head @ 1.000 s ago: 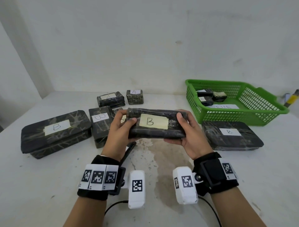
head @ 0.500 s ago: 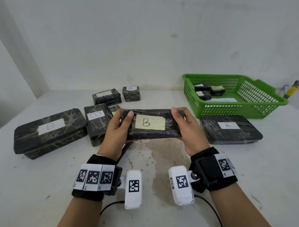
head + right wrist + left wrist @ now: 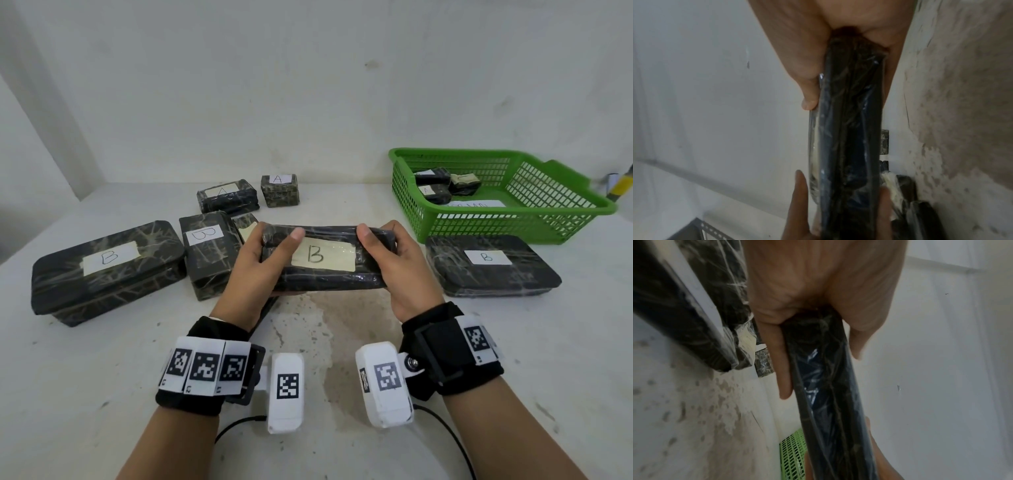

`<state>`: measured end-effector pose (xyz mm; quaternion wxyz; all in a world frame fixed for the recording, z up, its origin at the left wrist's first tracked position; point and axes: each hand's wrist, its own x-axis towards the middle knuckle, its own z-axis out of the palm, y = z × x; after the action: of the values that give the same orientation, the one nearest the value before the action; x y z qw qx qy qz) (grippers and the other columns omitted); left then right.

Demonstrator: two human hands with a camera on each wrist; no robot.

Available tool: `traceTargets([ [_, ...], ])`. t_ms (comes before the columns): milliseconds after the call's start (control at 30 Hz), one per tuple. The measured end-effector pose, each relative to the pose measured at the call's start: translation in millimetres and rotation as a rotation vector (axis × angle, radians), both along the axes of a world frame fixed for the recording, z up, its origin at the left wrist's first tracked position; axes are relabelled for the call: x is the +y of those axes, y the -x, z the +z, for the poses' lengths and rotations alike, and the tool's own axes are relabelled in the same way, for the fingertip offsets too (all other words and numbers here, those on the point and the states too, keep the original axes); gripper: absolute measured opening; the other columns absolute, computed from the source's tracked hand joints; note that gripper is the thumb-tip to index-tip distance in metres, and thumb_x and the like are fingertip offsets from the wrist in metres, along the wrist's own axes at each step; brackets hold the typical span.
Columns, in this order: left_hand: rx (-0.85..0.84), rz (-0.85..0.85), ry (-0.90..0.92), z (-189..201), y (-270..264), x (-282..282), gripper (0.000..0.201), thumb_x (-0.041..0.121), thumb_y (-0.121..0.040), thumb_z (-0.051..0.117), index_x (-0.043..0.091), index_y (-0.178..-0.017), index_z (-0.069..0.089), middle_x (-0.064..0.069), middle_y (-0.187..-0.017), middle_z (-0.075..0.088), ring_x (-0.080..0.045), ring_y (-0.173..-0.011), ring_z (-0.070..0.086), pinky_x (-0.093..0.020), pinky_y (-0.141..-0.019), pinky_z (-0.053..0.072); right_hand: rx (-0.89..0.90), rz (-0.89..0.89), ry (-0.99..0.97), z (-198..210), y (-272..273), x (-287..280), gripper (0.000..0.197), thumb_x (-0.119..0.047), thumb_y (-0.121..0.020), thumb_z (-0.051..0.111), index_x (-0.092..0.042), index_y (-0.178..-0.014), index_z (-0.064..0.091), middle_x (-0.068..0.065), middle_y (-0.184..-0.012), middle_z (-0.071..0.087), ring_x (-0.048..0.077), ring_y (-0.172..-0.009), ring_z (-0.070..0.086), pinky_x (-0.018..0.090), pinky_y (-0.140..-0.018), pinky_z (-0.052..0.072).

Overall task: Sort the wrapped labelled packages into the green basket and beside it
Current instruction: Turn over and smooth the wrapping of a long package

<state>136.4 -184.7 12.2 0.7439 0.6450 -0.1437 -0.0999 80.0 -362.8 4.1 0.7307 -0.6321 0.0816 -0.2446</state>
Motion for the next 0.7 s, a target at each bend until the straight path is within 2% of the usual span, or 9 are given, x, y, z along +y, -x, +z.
traceTargets([
  [67, -0.027, 0.026, 0.011, 1.3, 1.5, -0.8, 0.068, 0.051, -0.072, 0.078, 0.014, -0.124, 0.055, -0.01, -0.122, 0.067, -0.029, -0.116, 0.063, -0.049, -0.098, 0.052, -0.001, 0.006, 0.0, -0.4, 0.1, -1.8, 0.035, -0.026, -0.09, 0.068, -0.018, -0.072, 0.04, 0.005, -0.07, 0.045, 0.01, -0.064, 0.049, 0.019, -0.056, 0.046],
  [133, -0.026, 0.058, 0.025, 1.9, 0.7, -0.9, 0.054, 0.041, -0.078, 0.073, 0.01, -0.12, 0.058, -0.01, -0.114, 0.069, -0.029, -0.108, 0.067, -0.047, -0.094, 0.055, -0.004, 0.017, 0.022, 0.5, 0.7, 0.9, 0.033, -0.032, -0.087, 0.071, -0.017, -0.077, 0.043, 0.011, -0.081, 0.049, 0.014, -0.073, 0.053, 0.023, -0.062, 0.051],
  [233, -0.022, 0.057, 0.03, 0.3, 0.2, -0.8, 0.036, 0.032, -0.085, 0.071, 0.012, -0.113, 0.06, -0.005, -0.106, 0.071, -0.023, -0.1, 0.07, -0.04, -0.087, 0.058, 0.018, 0.02, 0.054, 0.7, 1.7, 5.1, 0.036, -0.038, -0.077, 0.077, -0.017, -0.081, 0.048, 0.001, -0.079, 0.056, 0.01, -0.074, 0.057, 0.029, -0.07, 0.053],
  [267, -0.018, 0.041, 0.028, 0.3, 0.7, -1.3, 0.039, 0.036, -0.082, 0.074, 0.014, -0.111, 0.06, -0.004, -0.105, 0.072, -0.021, -0.1, 0.07, -0.043, -0.089, 0.058, 0.014, 0.007, 0.059, 0.0, 1.4, 4.1, 0.036, -0.032, -0.078, 0.079, -0.017, -0.078, 0.046, -0.005, -0.071, 0.055, 0.007, -0.068, 0.056, 0.024, -0.065, 0.052],
  [333, 0.003, 0.011, -0.007, -0.8, 0.7, -1.8, 0.065, 0.052, -0.07, 0.081, 0.015, -0.118, 0.059, -0.005, -0.115, 0.071, -0.022, -0.109, 0.067, -0.049, -0.096, 0.053, 0.015, -0.015, 0.045, -1.9, 0.4, 0.8, 0.039, -0.024, -0.08, 0.079, -0.019, -0.073, 0.041, -0.007, -0.063, 0.049, 0.007, -0.061, 0.052, 0.022, -0.059, 0.047],
  [433, -0.024, 0.004, -0.01, -2.1, 1.5, -3.1, 0.077, 0.056, -0.064, 0.082, 0.015, -0.124, 0.057, -0.006, -0.12, 0.069, -0.024, -0.112, 0.066, -0.05, -0.099, 0.051, 0.026, -0.015, 0.005, -4.1, -0.5, -1.3, 0.039, -0.026, -0.078, 0.081, -0.019, -0.074, 0.043, 0.006, -0.074, 0.049, 0.015, -0.072, 0.054, 0.031, -0.068, 0.048],
  [533, 0.003, 0.053, 0.025, -0.8, 0.0, -1.7, 0.097, 0.052, -0.062, 0.084, 0.007, -0.139, 0.046, -0.011, -0.13, 0.063, -0.026, -0.117, 0.063, -0.05, -0.1, 0.051, 0.051, 0.007, 0.023, -3.1, -0.6, 3.5, 0.039, -0.035, -0.073, 0.081, -0.017, -0.081, 0.047, 0.004, -0.081, 0.054, 0.016, -0.079, 0.058, 0.038, -0.077, 0.05],
  [600, 0.019, 0.051, 0.037, -1.1, -0.8, -1.0, 0.092, 0.044, -0.068, 0.086, 0.007, -0.141, 0.044, -0.012, -0.133, 0.061, -0.026, -0.118, 0.062, -0.05, -0.1, 0.051, 0.083, 0.037, 0.012, -2.7, -0.5, 5.3, 0.042, -0.04, -0.067, 0.081, -0.017, -0.084, 0.05, -0.002, -0.08, 0.059, 0.013, -0.078, 0.061, 0.037, -0.078, 0.053],
  [700, 0.038, 0.03, 0.014, -2.5, -1.4, -1.0, 0.065, 0.038, -0.078, 0.081, 0.012, -0.131, 0.053, -0.007, -0.126, 0.065, -0.023, -0.115, 0.064, -0.048, -0.099, 0.052, 0.074, -0.006, 0.019, -5.0, -0.7, 2.2, 0.038, -0.028, -0.077, 0.081, -0.019, -0.075, 0.044, -0.004, -0.07, 0.054, 0.01, -0.068, 0.058, 0.028, -0.067, 0.05],
])
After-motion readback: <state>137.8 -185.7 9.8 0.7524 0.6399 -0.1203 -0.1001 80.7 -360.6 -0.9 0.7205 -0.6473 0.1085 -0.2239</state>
